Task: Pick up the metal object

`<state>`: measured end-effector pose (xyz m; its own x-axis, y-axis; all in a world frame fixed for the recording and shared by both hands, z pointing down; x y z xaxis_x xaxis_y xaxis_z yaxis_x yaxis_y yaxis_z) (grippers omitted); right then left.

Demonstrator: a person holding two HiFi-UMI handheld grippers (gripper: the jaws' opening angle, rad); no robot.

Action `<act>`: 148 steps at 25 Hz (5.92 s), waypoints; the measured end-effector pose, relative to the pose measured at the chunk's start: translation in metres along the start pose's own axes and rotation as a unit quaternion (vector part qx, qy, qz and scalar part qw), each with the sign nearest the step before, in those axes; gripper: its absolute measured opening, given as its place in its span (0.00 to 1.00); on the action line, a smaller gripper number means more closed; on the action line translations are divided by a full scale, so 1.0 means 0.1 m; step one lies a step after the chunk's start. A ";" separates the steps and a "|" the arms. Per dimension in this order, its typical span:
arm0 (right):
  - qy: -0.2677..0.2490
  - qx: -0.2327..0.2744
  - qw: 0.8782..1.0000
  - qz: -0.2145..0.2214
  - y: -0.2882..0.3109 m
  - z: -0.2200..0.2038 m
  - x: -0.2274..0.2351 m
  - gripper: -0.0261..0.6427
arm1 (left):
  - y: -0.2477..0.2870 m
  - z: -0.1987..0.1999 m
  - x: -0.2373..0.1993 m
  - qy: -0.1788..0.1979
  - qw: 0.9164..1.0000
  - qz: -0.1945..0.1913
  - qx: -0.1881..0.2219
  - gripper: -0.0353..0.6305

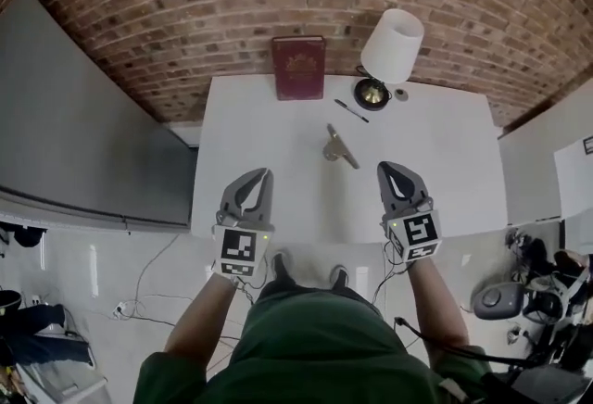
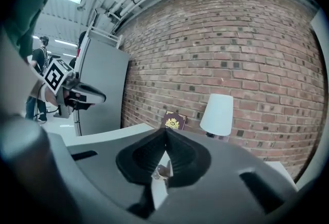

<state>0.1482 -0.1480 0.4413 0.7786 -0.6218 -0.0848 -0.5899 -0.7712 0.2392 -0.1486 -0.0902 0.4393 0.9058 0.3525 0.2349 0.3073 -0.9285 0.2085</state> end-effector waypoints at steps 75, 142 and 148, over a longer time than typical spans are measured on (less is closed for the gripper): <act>0.018 -0.114 0.991 -0.069 0.80 -0.33 -0.26 0.07 | 0.33 -0.47 -0.12 -0.103 0.985 -0.127 -0.056 0.08; 0.246 0.172 0.954 0.022 -1.19 0.81 0.06 0.08 | 0.00 0.67 0.50 -0.166 0.976 -0.136 0.045 0.08; 0.254 0.169 0.952 0.025 -1.16 0.78 0.06 0.08 | 0.01 0.63 0.50 -0.167 0.976 -0.134 0.039 0.08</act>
<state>0.2046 -0.0731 0.3377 0.7003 -0.5790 0.4176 -0.5976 -0.7955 -0.1009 -0.0849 -0.0810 0.3910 0.8300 0.5389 -0.1442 0.5564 -0.8183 0.1444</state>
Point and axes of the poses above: the fingertips, and each gripper's own axes: y forward along the fingers, x to its right, z out of its top, the point moved 9 cm from there along -y, backward along the fingers, and after that the axes turned 5 degrees about y, right-handed, at the moved point
